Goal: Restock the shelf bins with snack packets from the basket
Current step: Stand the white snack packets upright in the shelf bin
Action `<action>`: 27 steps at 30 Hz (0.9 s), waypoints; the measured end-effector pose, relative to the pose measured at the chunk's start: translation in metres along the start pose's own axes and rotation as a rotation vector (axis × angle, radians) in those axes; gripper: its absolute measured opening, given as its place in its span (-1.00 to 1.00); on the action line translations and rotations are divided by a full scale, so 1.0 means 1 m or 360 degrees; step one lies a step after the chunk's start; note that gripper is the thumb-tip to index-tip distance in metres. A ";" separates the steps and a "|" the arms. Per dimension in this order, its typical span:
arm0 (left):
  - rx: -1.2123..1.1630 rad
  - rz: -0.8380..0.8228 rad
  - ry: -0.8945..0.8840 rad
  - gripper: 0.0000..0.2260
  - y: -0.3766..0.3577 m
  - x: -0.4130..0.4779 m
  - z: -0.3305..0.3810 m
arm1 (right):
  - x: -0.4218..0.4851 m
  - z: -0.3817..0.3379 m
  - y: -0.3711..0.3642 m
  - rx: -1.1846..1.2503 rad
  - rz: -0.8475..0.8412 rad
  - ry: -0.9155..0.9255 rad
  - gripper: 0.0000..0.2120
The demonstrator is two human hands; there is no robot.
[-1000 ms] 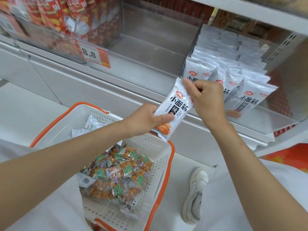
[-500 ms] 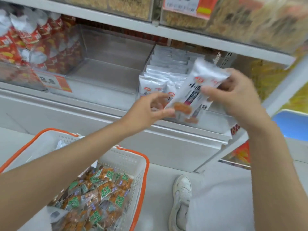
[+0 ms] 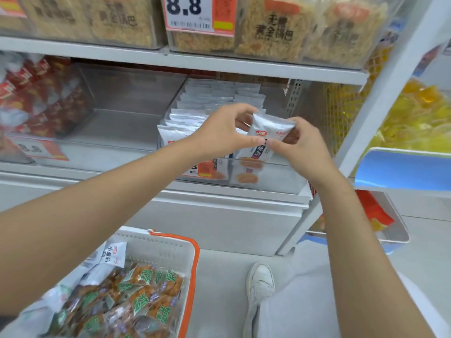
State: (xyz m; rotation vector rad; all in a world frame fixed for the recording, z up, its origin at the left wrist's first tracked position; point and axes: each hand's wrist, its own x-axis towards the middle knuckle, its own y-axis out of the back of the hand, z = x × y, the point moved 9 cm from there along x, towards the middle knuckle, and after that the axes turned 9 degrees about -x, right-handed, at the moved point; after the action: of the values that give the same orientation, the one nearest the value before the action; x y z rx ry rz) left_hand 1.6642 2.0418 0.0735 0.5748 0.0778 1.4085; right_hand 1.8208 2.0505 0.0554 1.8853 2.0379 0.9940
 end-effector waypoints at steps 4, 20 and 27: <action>0.0283 -0.0095 -0.0067 -0.82 -0.012 0.012 0.010 | 0.005 0.027 -0.009 -0.0012 -0.0030 -0.0183 -0.71; 0.1287 -0.0272 -0.0160 -0.61 -0.015 0.014 -0.017 | 0.003 0.030 -0.037 -0.0180 -0.0235 -0.0412 -0.53; 0.1429 -0.0277 -0.0137 -0.14 -0.014 0.025 -0.030 | 0.040 0.072 -0.027 0.0877 -0.0101 -0.1069 -0.54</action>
State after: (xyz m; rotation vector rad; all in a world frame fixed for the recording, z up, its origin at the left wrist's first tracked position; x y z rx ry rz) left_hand 1.6697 2.0749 0.0492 1.3275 0.6983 1.1287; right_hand 1.8324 2.1130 -0.0026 1.9827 2.0131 -0.2566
